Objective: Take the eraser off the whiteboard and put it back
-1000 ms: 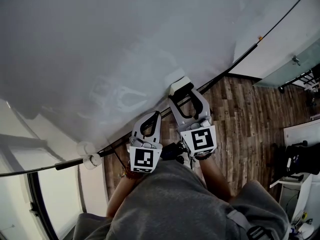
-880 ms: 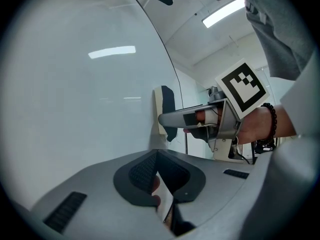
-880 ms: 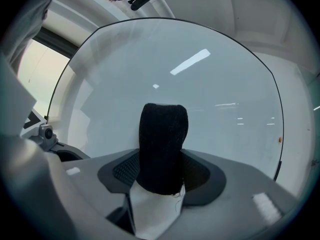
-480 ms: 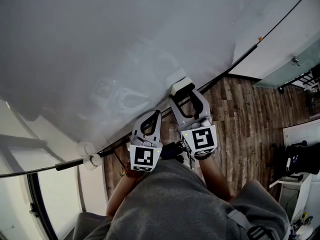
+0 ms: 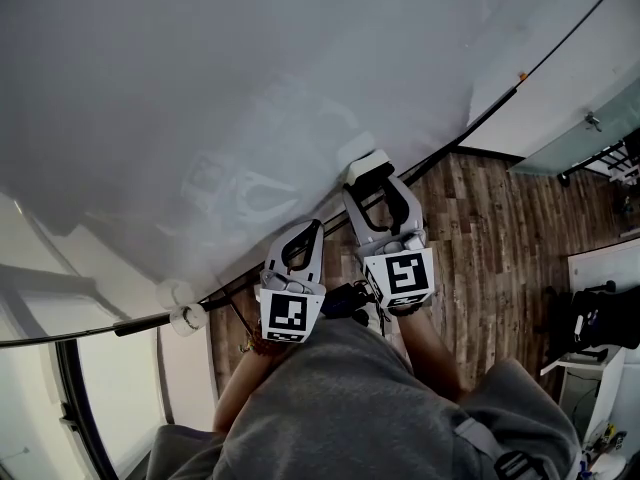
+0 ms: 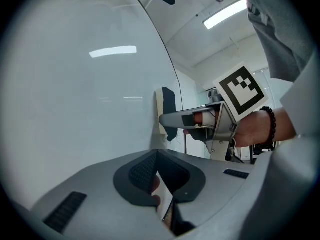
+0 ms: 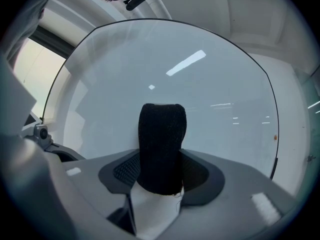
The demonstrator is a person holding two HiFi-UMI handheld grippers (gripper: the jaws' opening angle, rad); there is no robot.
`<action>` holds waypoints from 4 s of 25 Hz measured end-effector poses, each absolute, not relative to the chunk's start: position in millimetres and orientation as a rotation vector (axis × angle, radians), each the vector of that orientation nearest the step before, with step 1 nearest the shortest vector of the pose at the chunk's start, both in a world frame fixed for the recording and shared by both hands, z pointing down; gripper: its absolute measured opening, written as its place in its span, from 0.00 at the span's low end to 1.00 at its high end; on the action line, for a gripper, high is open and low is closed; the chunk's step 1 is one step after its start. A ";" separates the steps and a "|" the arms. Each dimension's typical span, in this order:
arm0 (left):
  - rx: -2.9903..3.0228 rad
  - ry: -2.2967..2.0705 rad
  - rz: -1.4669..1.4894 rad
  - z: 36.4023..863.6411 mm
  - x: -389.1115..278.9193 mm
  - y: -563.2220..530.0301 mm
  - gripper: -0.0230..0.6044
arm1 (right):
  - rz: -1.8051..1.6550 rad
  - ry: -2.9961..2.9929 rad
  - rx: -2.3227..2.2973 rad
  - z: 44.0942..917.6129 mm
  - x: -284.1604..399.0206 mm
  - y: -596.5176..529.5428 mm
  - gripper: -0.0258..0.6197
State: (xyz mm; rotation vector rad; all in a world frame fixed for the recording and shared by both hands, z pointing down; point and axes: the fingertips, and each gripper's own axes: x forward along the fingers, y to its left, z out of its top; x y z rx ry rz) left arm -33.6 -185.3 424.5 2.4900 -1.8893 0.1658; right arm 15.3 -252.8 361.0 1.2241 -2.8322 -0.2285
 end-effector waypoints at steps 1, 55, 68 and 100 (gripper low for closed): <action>2.490 -1.889 0.168 424.2 -33.8 -184.1 0.05 | -0.230 -2.832 1.235 360.6 15.6 -252.6 0.42; 2.560 -1.761 0.134 429.2 -24.9 -123.7 0.05 | -0.104 -2.742 1.483 365.8 61.1 -197.2 0.41; 2.605 -1.653 0.086 426.0 -17.2 -106.1 0.05 | -0.105 -2.664 1.608 366.6 81.7 -166.6 0.41; 2.695 -1.466 0.092 434.3 17.9 -84.2 0.05 | -0.059 -2.576 1.756 392.1 126.9 -122.9 0.41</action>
